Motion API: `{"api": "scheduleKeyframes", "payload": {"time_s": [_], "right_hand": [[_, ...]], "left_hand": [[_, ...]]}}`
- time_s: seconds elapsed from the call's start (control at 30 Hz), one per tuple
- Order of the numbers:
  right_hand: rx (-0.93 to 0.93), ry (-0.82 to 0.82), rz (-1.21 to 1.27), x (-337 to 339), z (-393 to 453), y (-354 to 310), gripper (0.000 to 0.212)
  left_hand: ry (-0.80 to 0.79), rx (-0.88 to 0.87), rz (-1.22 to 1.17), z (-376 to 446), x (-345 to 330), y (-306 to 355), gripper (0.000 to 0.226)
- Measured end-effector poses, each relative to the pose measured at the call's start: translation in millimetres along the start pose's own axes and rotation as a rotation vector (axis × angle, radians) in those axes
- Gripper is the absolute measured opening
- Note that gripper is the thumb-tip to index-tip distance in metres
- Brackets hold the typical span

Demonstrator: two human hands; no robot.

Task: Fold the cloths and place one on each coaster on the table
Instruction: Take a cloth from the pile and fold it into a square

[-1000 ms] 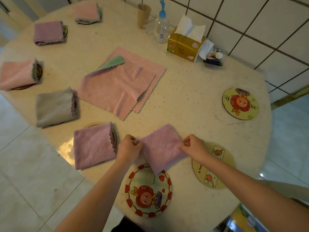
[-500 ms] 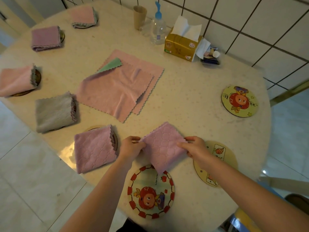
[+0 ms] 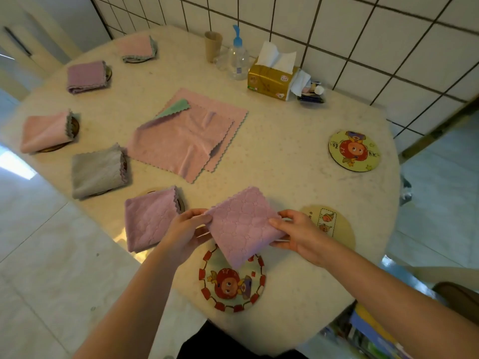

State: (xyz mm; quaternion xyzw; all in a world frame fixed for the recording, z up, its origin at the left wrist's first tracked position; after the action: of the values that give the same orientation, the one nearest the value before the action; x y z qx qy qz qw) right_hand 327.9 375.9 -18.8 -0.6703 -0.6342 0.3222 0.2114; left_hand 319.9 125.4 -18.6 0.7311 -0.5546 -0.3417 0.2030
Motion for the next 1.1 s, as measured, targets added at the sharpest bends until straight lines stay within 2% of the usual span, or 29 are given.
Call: {"api": "scheduleKeyframes", "payload": {"time_s": [0.17, 0.37, 0.5, 0.63, 0.7, 0.77, 0.83, 0.9, 1.0, 1.1], "right_hand": [[0.013, 0.017, -0.005, -6.9, -26.2, 34.9, 0.029], [0.005, 0.061, -0.042, -13.6, -40.4, 85.7, 0.015], [0.048, 0.131, -0.271, -14.6, -41.5, 108.5, 0.016], [0.181, 0.189, -0.550, -16.1, -45.1, 111.5, 0.024], [0.260, 0.180, -0.647, -19.2, -48.7, 110.6, 0.034], [0.348, 0.132, -0.764, -21.7, -51.7, 112.4, 0.044], [0.408, 0.070, -0.884, -23.9, -53.8, 115.8, 0.047], [0.445, 0.053, -0.953, -24.6, -54.3, 117.7, 0.044], [0.445, 0.064, -0.989, -25.2, -51.5, 118.0, 0.040], [0.418, 0.070, -1.030, -25.8, -47.4, 117.6, 0.040]], "left_hand": [[0.046, -0.033, -0.028, -30.2, 17.9, -30.5, 0.017], [0.285, -0.054, 0.123, -54.5, 31.7, -71.5, 0.015], [0.418, -0.118, 0.305, -58.4, 36.8, -89.3, 0.014], [0.562, -0.233, 0.691, -62.8, 34.6, -96.9, 0.019], [0.533, -0.388, 0.922, -67.6, 29.4, -100.6, 0.030], [0.365, -0.608, 1.203, -71.2, 21.1, -107.2, 0.037], [0.178, -0.724, 1.444, -71.8, 16.7, -117.2, 0.042], [0.080, -0.671, 1.595, -69.5, 16.4, -126.2, 0.051], [0.065, -0.562, 1.736, -67.2, 19.4, -131.3, 0.057], [0.025, -0.527, 1.794, -65.8, 23.1, -130.4, 0.058]]}}
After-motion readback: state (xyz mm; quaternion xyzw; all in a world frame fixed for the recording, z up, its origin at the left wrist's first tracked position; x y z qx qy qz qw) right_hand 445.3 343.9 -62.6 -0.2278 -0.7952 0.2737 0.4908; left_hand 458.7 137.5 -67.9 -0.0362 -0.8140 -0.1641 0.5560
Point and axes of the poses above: each hand's wrist, its own z-axis towards the middle knuckle, its own x-axis out of the back of the hand, y = z × x, the point moved 3 cm from there along z, towards the middle knuckle, and after that the axes turned 3 degrees about -y, right-handed, at the moved point
